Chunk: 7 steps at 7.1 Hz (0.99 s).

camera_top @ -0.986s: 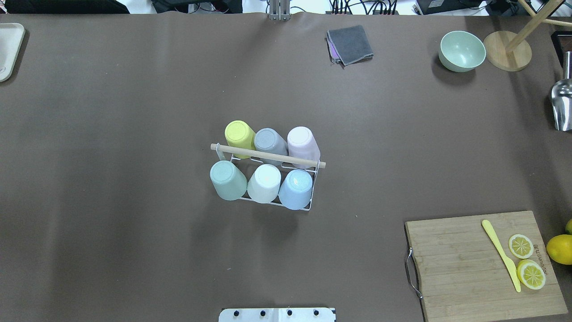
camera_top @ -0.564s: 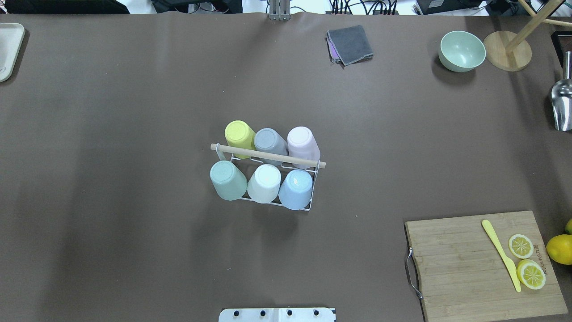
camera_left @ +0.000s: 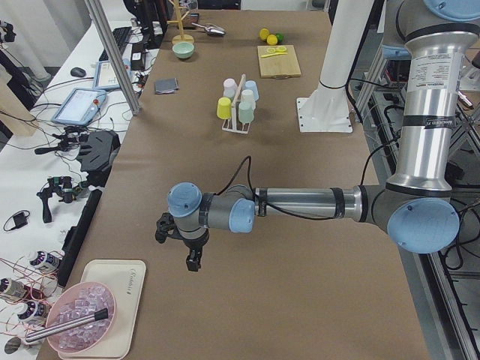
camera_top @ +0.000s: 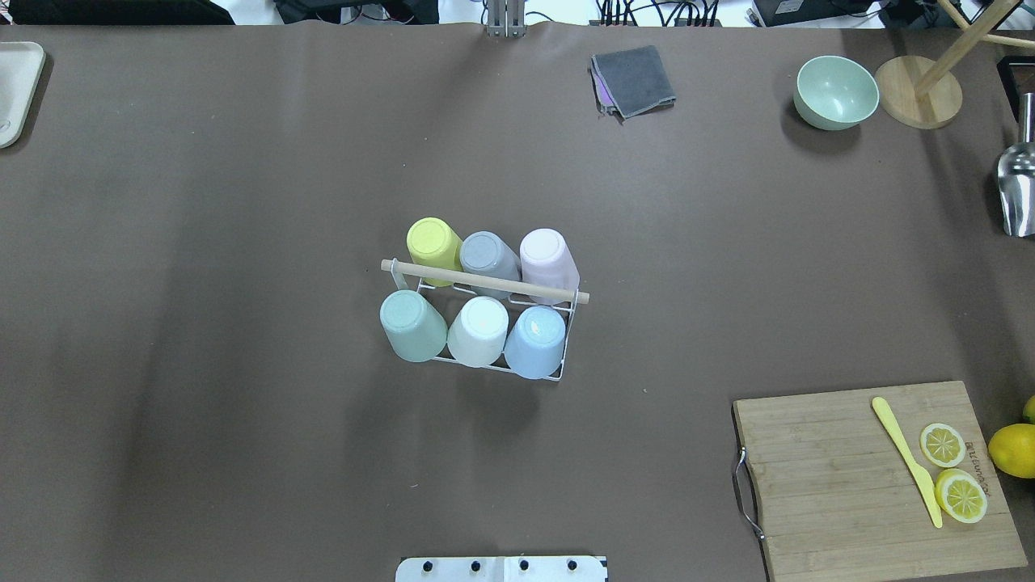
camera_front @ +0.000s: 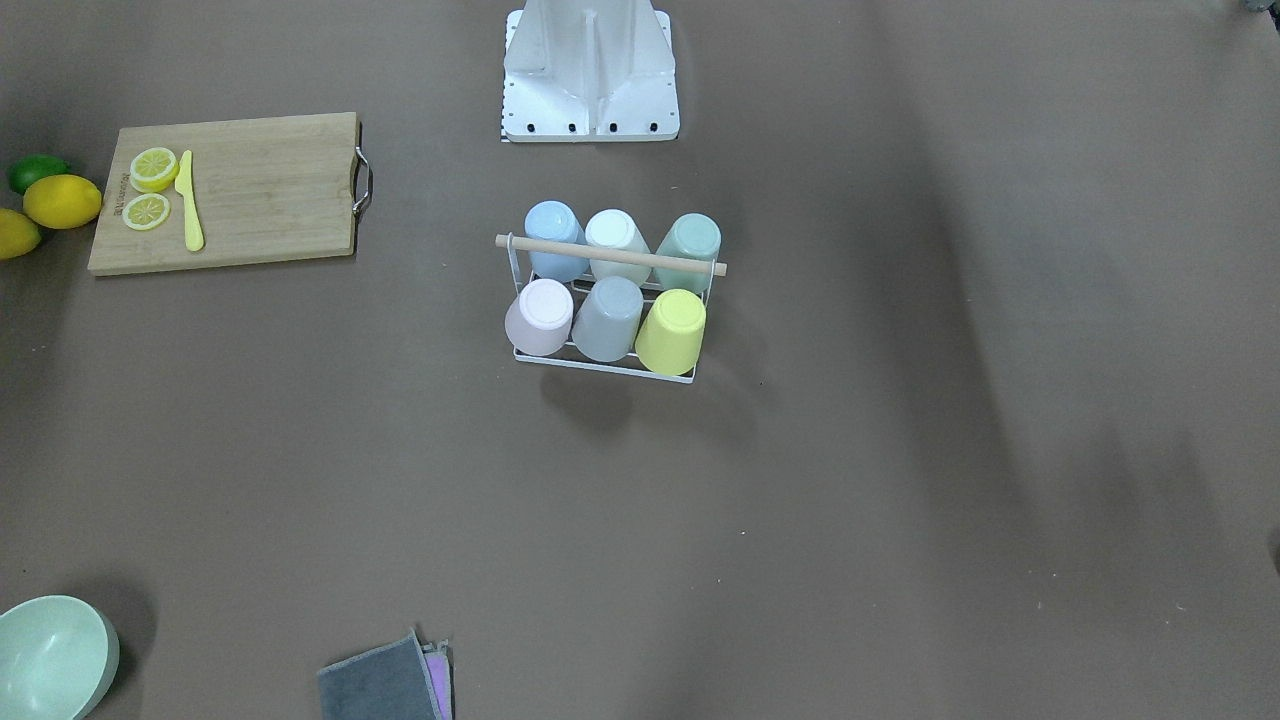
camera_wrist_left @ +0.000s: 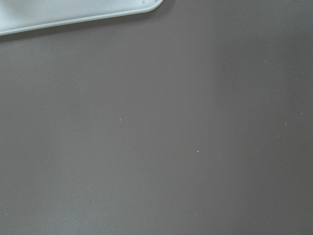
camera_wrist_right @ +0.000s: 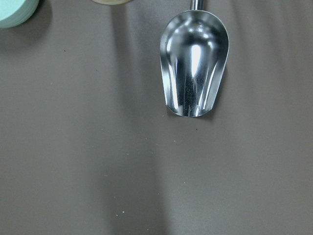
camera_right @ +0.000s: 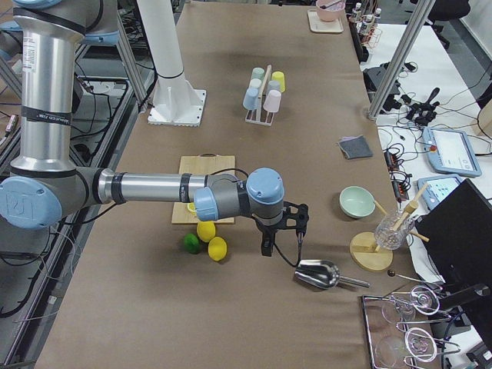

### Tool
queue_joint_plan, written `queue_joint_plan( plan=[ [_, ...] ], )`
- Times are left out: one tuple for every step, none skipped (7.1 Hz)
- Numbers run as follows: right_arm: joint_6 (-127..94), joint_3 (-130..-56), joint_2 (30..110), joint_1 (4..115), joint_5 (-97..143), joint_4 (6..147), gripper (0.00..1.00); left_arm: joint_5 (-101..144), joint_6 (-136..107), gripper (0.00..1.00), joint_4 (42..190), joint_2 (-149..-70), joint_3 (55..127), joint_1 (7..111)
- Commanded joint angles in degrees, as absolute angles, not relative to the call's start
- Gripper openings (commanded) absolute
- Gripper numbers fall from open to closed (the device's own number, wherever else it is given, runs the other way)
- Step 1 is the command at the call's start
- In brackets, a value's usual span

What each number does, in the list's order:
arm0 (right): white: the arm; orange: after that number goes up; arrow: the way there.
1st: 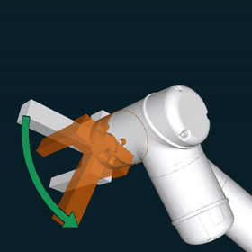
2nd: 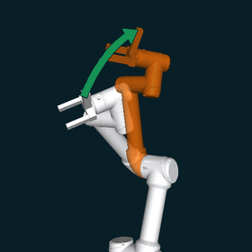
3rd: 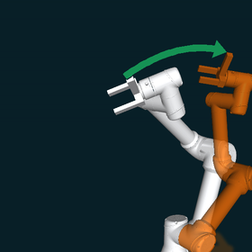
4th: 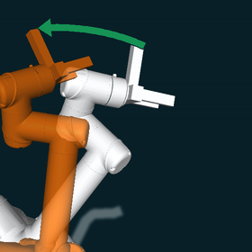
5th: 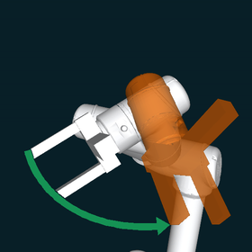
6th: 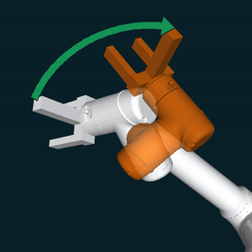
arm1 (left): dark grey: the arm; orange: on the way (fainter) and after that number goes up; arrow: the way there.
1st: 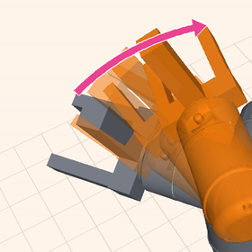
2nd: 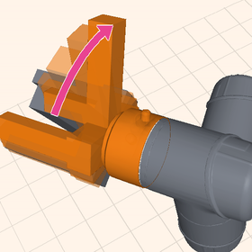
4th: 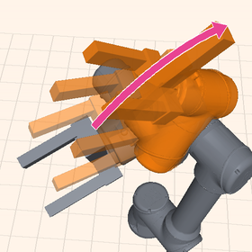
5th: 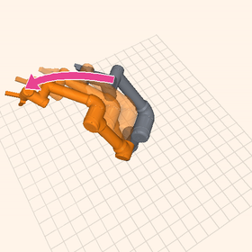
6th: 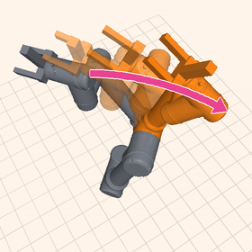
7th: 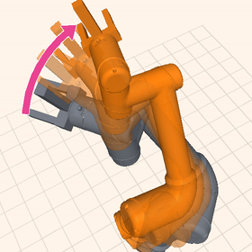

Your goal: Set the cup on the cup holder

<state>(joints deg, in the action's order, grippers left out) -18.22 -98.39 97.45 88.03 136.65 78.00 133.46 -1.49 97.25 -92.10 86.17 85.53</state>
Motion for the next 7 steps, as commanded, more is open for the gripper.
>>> queue_joint_plan(
  plan=[
    [-15.2,-98.4,97.8,88.1,135.9,78.3,0.97,133.6,-2.0,0.98,97.6,-92.0,86.1,85.5],
    [-14.4,-98.4,97.9,88.0,135.4,78.3,0.97,133.6,-2.0,0.98,97.6,-91.9,86.2,85.5],
    [-13.9,-98.4,98.0,88.1,135.3,78.5,0.97,133.6,-2.0,0.98,97.6,-91.8,86.3,85.5],
    [-13.8,-98.4,98.0,88.1,135.3,78.6,0.97,133.6,-2.1,0.98,98.0,-91.8,86.5,85.6],
    [-13.8,-98.4,98.4,88.1,135.3,78.5,0.97,133.6,-2.2,0.98,99.2,-91.8,86.4,85.6],
    [-13.7,-98.4,98.5,88.1,135.3,78.5,0.97,133.6,-2.1,0.98,100.4,-91.1,86.1,85.5],
    [-13.6,-98.4,98.5,88.2,135.4,78.5,0.97,133.7,-2.1,0.98,101.9,-90.3,86.5,85.6]
  ],
)
